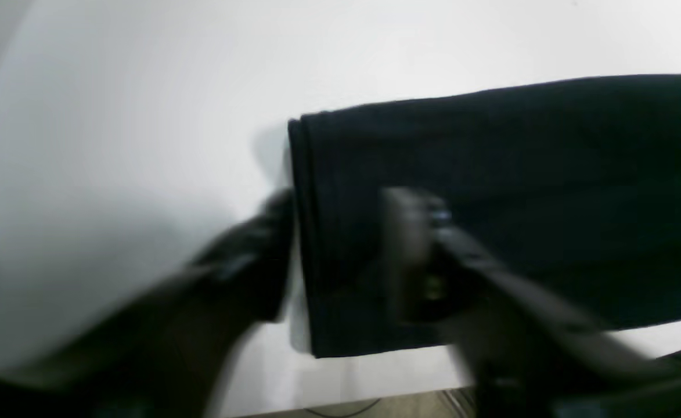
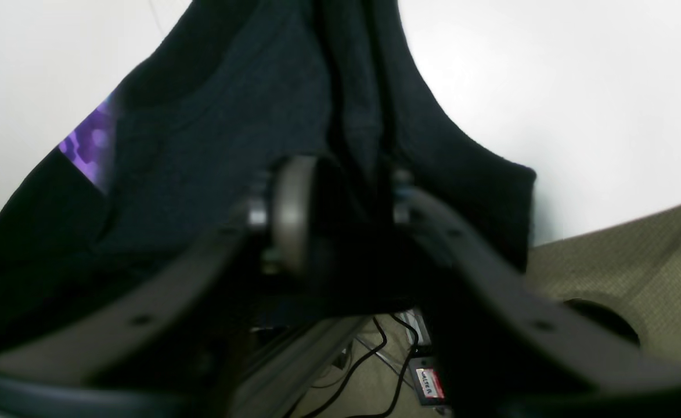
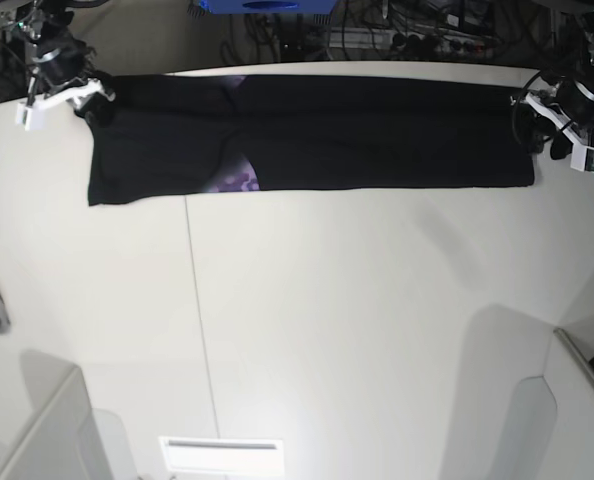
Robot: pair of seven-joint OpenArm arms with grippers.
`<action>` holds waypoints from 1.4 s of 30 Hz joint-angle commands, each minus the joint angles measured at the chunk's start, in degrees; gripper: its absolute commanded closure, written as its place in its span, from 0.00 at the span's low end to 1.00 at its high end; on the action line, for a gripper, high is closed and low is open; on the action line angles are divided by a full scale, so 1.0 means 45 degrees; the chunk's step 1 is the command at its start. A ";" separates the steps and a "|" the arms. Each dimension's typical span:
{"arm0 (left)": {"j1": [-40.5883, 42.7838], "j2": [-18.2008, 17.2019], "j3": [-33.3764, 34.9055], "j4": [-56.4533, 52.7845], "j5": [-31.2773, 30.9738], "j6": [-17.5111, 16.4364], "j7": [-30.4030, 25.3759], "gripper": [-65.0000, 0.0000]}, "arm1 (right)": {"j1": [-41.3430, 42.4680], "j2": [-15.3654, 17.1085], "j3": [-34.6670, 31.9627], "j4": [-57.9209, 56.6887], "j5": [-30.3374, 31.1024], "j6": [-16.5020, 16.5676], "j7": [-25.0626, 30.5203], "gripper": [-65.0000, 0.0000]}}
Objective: Fold the T-shirt properly
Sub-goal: 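Pull the folded strip's ends apart with both grippers to straighten it, then lower the strip ends and release them with both grippers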
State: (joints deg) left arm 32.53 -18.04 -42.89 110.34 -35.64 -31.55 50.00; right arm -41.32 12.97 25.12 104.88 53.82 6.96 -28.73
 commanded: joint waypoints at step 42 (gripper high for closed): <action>-0.2492 0.1988 0.1278 -0.1478 0.3319 0.0008 -0.0297 1.00 | 0.4445 -0.0685 0.1538 -0.2433 -0.4078 0.2956 -0.1010 1.00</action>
State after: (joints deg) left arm 21.28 -8.45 -36.77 102.37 -19.97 -31.51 49.69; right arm -21.71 8.91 31.55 92.51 34.33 19.70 -35.05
